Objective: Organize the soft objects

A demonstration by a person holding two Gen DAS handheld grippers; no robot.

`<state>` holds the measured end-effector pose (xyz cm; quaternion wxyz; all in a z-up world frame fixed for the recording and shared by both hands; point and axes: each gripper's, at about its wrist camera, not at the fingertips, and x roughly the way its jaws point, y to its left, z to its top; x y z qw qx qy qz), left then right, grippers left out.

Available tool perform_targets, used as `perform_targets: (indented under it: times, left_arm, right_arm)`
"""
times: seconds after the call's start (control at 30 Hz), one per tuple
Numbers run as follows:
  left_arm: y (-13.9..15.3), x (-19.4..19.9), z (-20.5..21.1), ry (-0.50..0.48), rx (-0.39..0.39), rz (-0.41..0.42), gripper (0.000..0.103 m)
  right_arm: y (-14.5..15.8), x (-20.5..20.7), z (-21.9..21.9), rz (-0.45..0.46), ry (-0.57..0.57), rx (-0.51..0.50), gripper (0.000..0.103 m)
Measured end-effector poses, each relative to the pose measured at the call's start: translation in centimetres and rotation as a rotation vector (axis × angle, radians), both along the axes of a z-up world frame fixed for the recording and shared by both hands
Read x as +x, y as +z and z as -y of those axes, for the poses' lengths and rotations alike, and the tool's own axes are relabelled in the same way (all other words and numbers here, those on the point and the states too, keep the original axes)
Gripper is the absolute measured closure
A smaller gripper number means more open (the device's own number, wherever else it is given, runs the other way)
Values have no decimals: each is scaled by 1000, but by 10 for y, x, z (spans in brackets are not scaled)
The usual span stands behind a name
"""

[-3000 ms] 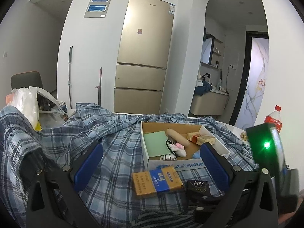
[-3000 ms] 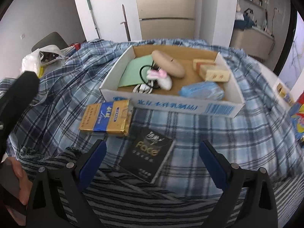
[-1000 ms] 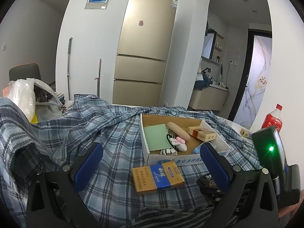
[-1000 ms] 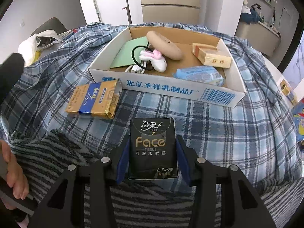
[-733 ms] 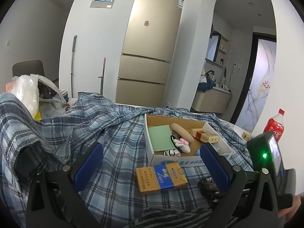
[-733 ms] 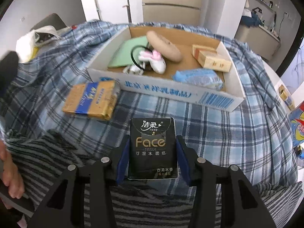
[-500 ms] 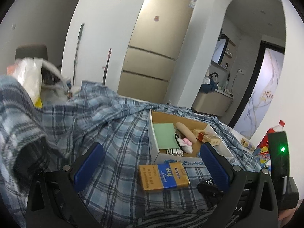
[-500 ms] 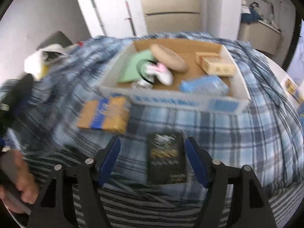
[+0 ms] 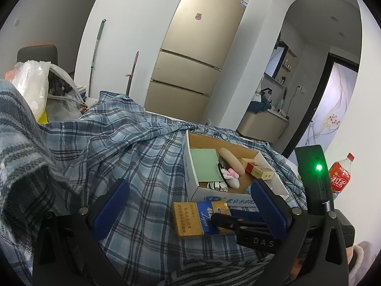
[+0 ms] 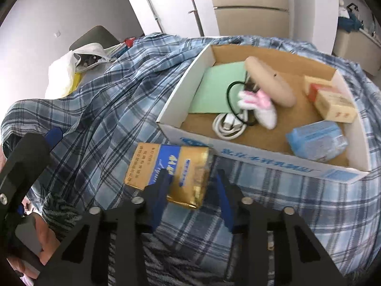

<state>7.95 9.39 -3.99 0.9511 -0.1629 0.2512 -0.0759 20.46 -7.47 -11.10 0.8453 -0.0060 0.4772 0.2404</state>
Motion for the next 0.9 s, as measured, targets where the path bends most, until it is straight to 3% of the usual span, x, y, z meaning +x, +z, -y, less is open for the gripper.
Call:
perform_targets:
  times: [0.07,0.2,0.3,0.47,0.57,0.63,0.7,0.83,0.9]
  left_arm:
    - [1,-1,5,-9,25,6,0]
    - [2,-3,14,-32,60,20,0]
    - [3,-3,15,-34,61,19,0]
    - [2,-3,10,-5,49,9,0]
    - [1,-5,3,39,30,15,0]
    - [1,-5,-1,58,25,9,0]
    - [0,-5,-5,72,17,5,0]
    - [0,-4,-11,35,-35,7,0]
    - [-1,-4,-16,21,-70,14,0]
  right_arm:
    - [0,0,0,0,-3,15,77]
    - [5,-7,12,28,-34,31,103]
    - [8,-9,23,8,-56,0,103]
    - [19,-18,36,51,-56,-53,103]
    - [21,-23,29,48,-11,-64,87]
    - [19,-24,22,55,-21,-87,45]
    - [17,-25,17,62,-51,-59,30]
    - [13,-28,-4,110,-71,-98,20]
    - [8,-30,-14,121,-63,-92,20]
